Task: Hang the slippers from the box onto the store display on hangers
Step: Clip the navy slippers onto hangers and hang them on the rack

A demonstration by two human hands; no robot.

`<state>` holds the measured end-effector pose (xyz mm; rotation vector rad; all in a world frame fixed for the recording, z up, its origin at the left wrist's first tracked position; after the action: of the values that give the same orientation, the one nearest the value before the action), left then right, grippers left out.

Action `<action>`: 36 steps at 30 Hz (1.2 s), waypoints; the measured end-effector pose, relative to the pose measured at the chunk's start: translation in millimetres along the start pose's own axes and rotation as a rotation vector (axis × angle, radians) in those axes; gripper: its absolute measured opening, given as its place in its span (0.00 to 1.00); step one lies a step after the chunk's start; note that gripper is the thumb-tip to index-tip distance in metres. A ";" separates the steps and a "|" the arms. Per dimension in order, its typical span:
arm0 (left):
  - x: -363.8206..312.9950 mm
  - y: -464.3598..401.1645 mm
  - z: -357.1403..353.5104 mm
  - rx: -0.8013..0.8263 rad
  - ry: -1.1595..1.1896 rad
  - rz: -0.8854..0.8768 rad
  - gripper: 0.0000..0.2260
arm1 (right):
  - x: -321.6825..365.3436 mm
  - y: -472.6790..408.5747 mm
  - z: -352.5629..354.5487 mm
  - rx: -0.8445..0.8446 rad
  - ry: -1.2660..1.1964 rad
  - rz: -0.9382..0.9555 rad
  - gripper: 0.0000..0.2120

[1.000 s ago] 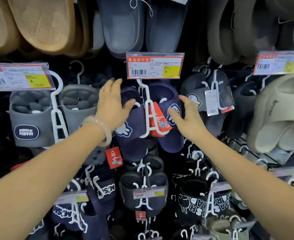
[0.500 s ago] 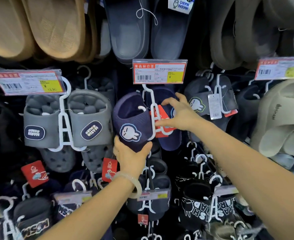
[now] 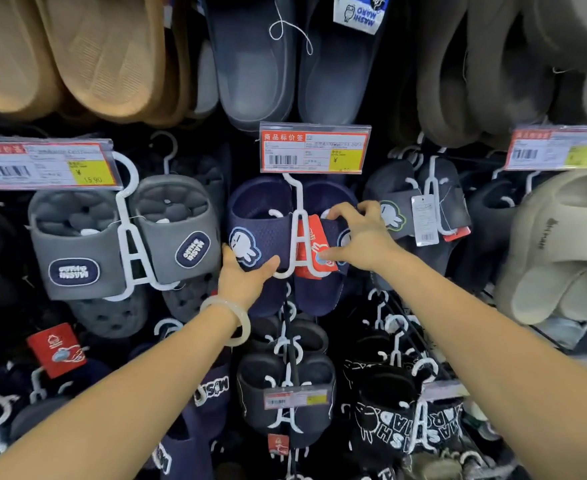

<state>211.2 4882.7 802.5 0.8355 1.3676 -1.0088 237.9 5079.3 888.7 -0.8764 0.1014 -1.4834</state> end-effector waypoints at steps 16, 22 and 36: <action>2.7 16.6 12.9 -0.050 -0.095 -0.006 0.27 | 2.5 14.0 -0.6 -0.061 0.000 0.003 0.36; 5.8 24.1 12.1 -0.031 -0.102 0.024 0.34 | -2.2 22.0 4.8 -0.081 -0.048 -0.017 0.39; 10.9 137.3 -30.4 -0.023 0.057 -0.055 0.35 | -46.5 99.9 11.0 -0.178 -0.192 -0.014 0.30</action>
<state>326.1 4960.6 777.8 0.8193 1.4551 -1.0167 318.8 5110.2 819.7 -1.1619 0.0862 -1.4104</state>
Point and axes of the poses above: each hand's wrist, its own y-axis away from the middle knuckle, its own z-axis out of the back of the hand, x = y × z, the point moved 3 cm from there along -y, towards the middle knuckle, and after that the axes turned 15 degrees about -x, right-handed, at the moved point
